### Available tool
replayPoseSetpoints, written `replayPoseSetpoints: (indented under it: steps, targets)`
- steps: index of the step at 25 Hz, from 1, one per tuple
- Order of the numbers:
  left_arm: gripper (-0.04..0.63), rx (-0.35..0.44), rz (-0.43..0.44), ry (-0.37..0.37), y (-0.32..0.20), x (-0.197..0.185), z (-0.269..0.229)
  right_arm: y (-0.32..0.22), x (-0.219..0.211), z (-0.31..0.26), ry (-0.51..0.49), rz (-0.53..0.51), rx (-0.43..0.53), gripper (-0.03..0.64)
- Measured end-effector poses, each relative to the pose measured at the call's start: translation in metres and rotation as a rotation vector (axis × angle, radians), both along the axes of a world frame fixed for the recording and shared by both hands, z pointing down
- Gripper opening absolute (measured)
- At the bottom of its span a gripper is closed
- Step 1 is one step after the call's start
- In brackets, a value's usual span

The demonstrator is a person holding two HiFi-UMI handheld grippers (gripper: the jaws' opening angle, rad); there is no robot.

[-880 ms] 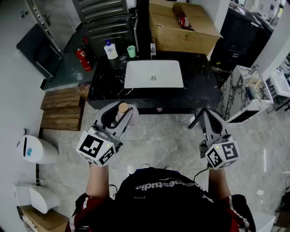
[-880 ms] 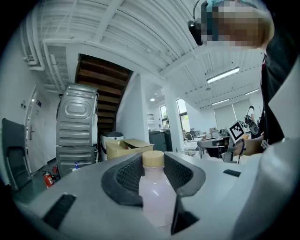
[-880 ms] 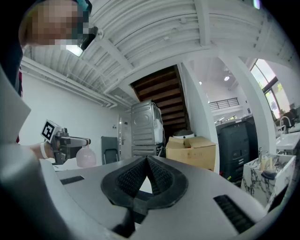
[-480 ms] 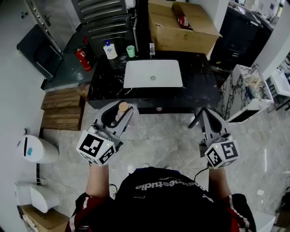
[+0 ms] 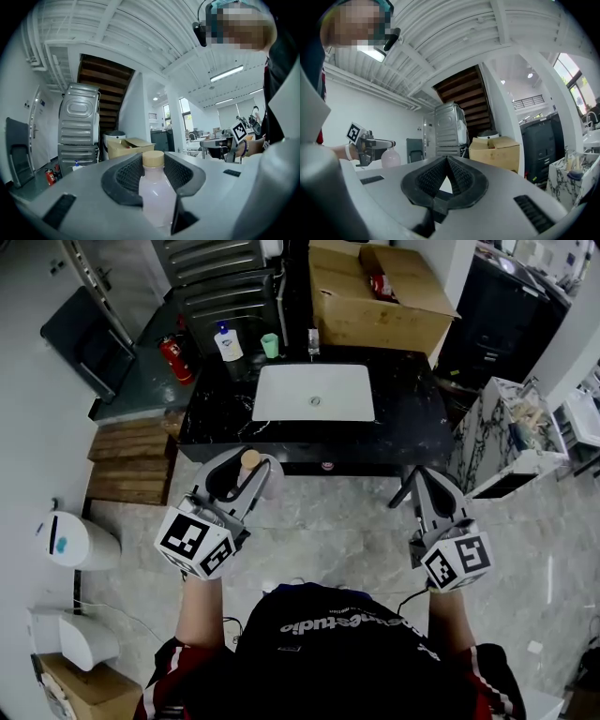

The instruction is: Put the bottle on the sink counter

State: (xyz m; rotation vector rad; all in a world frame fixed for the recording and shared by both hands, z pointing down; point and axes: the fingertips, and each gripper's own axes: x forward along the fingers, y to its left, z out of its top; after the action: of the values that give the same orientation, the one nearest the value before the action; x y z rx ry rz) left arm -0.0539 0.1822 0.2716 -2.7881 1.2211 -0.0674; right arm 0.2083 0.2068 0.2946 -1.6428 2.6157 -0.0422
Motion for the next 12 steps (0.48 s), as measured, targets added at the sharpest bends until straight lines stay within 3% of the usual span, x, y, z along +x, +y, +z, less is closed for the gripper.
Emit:
replayPoseSetpoints:
  steps: [12]
  targets:
    - [0.147, 0.009, -0.026, -0.017, -0.035, 0.028, 0.007, -0.040, 0.004, 0.014, -0.002, -0.075, -0.011, 0.038]
